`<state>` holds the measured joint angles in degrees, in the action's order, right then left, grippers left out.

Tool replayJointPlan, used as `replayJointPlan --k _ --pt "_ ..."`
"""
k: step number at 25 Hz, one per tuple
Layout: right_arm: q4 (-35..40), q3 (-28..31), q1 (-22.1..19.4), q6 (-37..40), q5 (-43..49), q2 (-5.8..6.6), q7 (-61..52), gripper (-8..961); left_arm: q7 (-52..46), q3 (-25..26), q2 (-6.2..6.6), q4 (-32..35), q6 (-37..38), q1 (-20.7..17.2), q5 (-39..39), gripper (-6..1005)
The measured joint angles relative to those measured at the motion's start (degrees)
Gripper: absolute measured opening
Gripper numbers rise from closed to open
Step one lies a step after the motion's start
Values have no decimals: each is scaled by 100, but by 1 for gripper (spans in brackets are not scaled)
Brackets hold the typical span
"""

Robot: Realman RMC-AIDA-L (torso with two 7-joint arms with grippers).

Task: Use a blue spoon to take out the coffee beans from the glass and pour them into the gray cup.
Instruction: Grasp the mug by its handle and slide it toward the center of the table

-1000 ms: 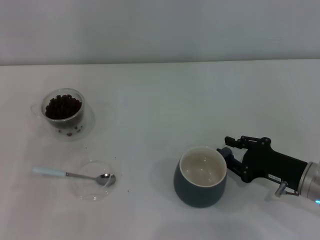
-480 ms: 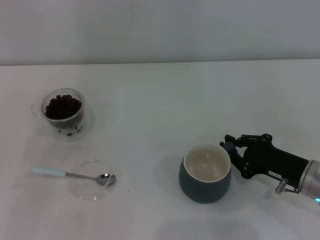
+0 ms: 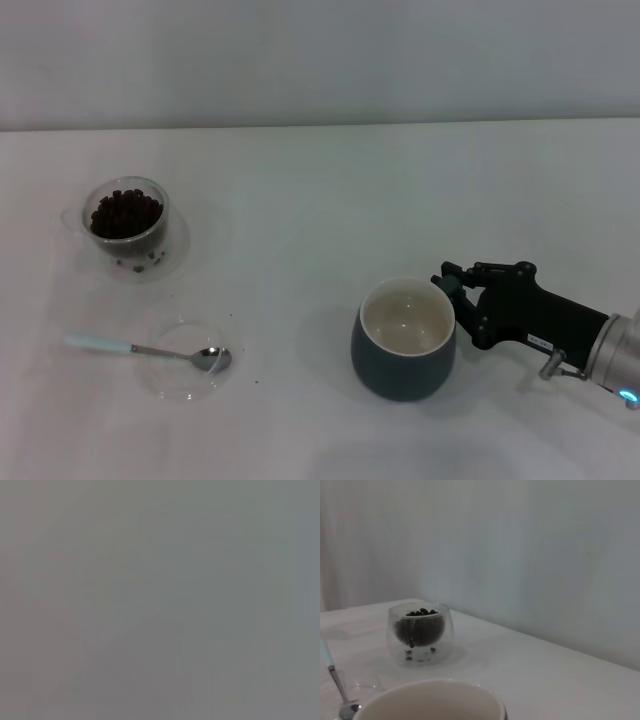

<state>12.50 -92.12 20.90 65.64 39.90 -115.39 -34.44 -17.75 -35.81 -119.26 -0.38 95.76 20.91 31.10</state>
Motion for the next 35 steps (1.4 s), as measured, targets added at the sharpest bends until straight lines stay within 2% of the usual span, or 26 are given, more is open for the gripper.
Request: replayJointPlan --k 11,15,20,35 --pt "157 -686 138 -31 -81 -70 -316 160 0 -9 -8 -39 17 9 21 890" --pt "329 -1314 149 -147 -577 -74 -319 161 0 -13 -9 -50 22 10 32 890" --pt "699 -2186 151 -719 -1276 -73 -172 161 -8 -19 -18 -51 31 -14 39 890" --pt "753 -2332 144 -790 -1458 -62 -45 162 -87 -22 -27 -58 31 -52 56 889"
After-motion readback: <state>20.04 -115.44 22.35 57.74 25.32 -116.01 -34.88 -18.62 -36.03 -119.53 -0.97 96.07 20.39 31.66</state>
